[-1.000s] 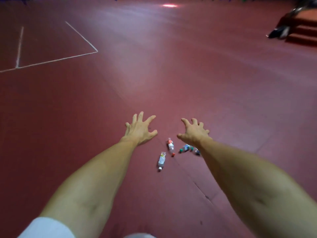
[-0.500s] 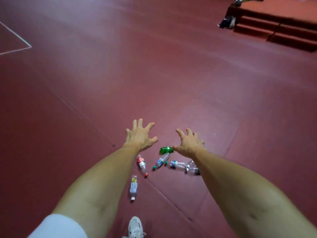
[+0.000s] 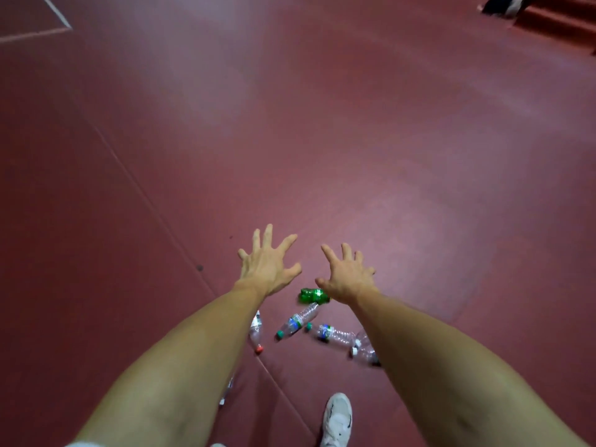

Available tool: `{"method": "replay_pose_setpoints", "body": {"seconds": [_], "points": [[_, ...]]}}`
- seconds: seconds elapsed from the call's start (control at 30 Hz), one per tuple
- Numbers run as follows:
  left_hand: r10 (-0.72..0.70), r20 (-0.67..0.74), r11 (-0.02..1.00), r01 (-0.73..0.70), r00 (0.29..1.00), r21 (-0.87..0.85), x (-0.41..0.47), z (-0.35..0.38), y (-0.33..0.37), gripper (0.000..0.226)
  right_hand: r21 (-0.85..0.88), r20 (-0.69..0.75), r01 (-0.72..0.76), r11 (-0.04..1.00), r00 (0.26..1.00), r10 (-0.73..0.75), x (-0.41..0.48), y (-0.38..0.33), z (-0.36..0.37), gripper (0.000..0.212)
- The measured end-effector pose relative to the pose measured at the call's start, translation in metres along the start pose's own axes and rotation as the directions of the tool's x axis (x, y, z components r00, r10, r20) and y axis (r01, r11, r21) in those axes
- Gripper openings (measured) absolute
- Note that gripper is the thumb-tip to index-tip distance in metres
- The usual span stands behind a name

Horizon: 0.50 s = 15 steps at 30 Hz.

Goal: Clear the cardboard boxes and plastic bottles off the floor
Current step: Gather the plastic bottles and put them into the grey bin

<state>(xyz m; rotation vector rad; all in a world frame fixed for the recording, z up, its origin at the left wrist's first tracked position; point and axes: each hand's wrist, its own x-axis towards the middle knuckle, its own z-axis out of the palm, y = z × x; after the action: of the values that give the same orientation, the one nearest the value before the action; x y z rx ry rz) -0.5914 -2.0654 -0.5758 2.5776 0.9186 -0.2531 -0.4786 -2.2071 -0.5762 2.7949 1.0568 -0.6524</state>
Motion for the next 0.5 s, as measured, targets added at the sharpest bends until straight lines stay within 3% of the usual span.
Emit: {"method": "replay_pose_setpoints", "body": {"seconds": [0.17, 0.5], "points": [[-0.073, 0.115, 0.997, 0.069, 0.991, 0.036, 0.057, 0.147, -0.054, 0.075, -0.196, 0.164, 0.219, 0.956, 0.968, -0.188, 0.094, 0.018, 0.147, 0.08], [-0.133, 0.173, 0.99, 0.122, 0.976, 0.071, 0.129, 0.445, -0.166, 0.082, -0.238, 0.24, 0.285, 0.929, 0.944, -0.228, 0.23, 0.041, 0.444, 0.093]]}}
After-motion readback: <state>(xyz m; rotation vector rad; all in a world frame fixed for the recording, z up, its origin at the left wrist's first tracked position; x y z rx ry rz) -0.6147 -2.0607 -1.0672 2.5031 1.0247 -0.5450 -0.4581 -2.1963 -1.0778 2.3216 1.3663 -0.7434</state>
